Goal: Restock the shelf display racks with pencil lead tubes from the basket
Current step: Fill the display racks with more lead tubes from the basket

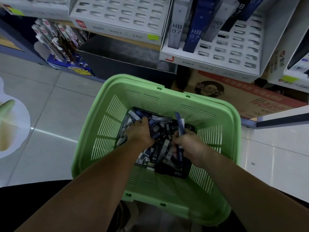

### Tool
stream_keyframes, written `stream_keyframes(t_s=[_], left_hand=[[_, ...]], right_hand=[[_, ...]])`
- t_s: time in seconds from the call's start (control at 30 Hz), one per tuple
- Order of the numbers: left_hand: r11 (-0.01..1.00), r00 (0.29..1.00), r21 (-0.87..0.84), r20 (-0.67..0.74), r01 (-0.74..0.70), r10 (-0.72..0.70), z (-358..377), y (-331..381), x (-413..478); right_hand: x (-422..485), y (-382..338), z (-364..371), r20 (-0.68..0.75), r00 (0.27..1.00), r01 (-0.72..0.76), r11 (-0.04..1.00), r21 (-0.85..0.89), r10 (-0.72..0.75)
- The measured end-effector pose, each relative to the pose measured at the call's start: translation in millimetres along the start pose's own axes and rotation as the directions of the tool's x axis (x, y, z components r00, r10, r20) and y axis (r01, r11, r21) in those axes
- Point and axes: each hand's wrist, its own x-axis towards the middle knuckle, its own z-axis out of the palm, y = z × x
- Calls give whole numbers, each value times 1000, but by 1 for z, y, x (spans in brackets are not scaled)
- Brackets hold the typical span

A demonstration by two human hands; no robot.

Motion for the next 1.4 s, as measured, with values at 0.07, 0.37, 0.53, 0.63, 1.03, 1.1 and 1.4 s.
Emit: stream_keyframes(t_s=[0.07, 0.37, 0.53, 0.63, 1.03, 1.1, 1.4], left_hand=[[995, 1000, -97, 9, -3, 4, -1, 0, 0], [948, 997, -316, 67, -20, 43, -28, -13, -20], [911, 999, -411, 14, -24, 32, -45, -16, -33], [906, 1000, -423, -7, -17, 15, -52, -13, -40], [814, 995, -577, 95, 65, -12, -95, 0, -70], [771, 992, -628, 123, 102, -31, -97, 0, -74], [595, 981, -787, 195, 164, -13, -126, 11, -110]], right_hand=[[0, 0, 1, -17, 999, 37, 985, -168, -40], [-6, 3, 10, 2, 998, 63, 961, -271, -65], [-22, -4, 13, 30, 994, 107, 940, -323, -102], [-31, -10, 13, 35, 989, 147, 915, -377, -144], [-66, -37, 12, 40, 982, 182, 855, -487, -186], [-71, -39, 13, 35, 980, 187, 843, -505, -197], [-103, -60, 19, 65, 973, 217, 795, -566, -220]])
